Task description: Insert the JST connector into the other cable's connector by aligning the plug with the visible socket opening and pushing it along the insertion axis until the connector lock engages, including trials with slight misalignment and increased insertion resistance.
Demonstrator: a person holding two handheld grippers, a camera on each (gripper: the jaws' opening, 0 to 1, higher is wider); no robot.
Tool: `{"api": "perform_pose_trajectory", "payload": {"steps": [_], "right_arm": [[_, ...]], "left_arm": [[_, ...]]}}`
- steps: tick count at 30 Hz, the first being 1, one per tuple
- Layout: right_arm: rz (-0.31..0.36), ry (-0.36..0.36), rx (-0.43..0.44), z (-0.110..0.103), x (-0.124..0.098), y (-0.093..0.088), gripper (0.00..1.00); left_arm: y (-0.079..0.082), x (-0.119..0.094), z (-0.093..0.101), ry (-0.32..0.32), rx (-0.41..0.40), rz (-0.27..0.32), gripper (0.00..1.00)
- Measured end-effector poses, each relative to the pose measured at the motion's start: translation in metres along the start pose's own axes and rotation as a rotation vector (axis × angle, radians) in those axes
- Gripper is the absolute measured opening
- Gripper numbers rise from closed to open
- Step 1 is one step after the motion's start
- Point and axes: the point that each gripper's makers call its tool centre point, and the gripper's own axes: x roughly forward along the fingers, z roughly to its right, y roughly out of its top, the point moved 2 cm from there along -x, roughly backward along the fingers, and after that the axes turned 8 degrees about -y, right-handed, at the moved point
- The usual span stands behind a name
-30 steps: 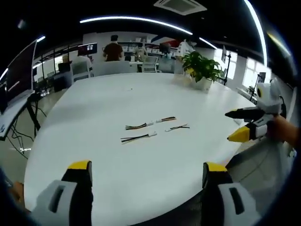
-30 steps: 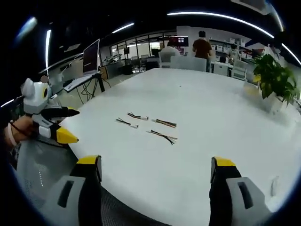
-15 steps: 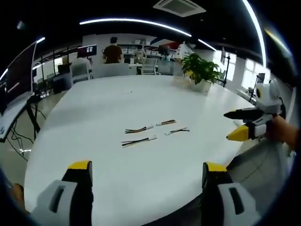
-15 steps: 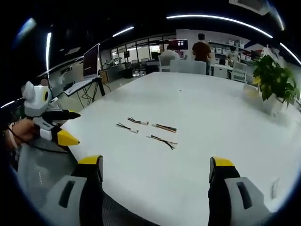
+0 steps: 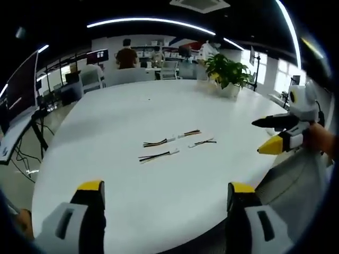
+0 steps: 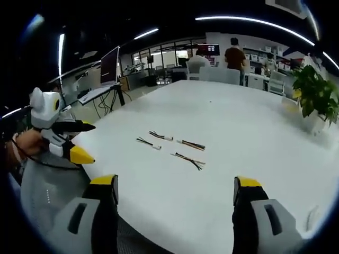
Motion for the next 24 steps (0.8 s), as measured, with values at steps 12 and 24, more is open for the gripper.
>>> {"api": "perform_pose_trajectory", "payload": {"steps": [12,24], "right_arm": [[-0.011,0.001,0.013,-0.001,0.000,-0.003,0.88],[-0.022,0.014,-0.077,-0.009,0.001,-0.001,0.84]], "left_arm": [[-0.005,0.002,0.005,-0.014,0.047,-0.050,0.93],[0.005,-0.002,0.008,-0.024,0.081,-0.020,0.92]]}}
